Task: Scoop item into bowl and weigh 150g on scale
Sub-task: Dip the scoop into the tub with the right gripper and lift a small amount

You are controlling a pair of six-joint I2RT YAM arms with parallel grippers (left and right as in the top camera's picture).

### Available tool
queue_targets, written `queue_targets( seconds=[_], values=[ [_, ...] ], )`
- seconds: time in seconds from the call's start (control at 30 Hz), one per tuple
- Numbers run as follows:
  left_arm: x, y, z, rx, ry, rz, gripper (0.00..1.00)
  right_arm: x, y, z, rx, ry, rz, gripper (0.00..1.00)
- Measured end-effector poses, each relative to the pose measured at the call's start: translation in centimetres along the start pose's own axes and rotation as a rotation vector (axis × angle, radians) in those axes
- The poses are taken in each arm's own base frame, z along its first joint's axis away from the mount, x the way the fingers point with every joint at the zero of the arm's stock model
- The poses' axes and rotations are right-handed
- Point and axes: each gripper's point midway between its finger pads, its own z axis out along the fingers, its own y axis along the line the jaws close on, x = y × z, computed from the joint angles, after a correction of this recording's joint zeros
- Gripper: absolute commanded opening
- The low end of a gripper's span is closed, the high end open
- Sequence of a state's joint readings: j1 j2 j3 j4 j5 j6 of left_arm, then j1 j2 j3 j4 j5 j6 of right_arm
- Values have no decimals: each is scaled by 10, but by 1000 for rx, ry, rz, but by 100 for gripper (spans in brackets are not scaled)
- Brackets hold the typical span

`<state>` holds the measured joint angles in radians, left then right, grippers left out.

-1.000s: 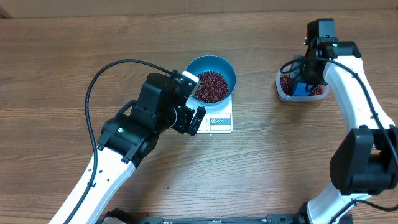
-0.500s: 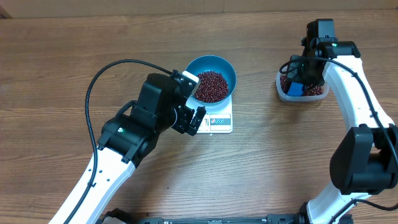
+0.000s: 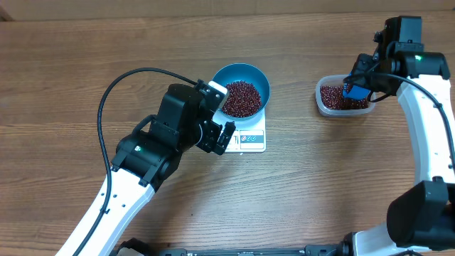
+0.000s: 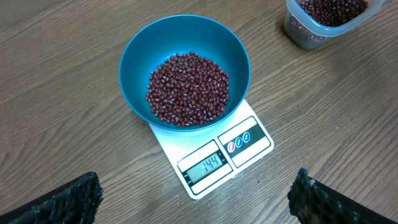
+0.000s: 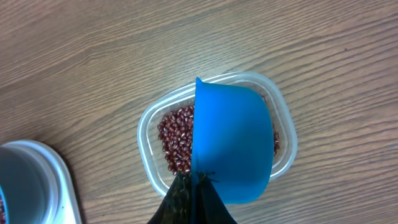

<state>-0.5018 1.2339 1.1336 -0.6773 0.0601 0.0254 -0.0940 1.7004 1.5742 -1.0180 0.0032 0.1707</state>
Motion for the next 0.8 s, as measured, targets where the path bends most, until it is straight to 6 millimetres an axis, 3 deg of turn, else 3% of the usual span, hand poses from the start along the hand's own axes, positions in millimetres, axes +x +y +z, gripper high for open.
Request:
queue_targets(
  seconds=[0.57, 0.8],
  values=[
    [0, 0, 0, 0, 0, 0, 100, 9, 18, -3, -131, 50, -2, 4],
    [0, 0, 0, 0, 0, 0, 100, -1, 9, -8, -256, 41, 63, 4]
  ],
)
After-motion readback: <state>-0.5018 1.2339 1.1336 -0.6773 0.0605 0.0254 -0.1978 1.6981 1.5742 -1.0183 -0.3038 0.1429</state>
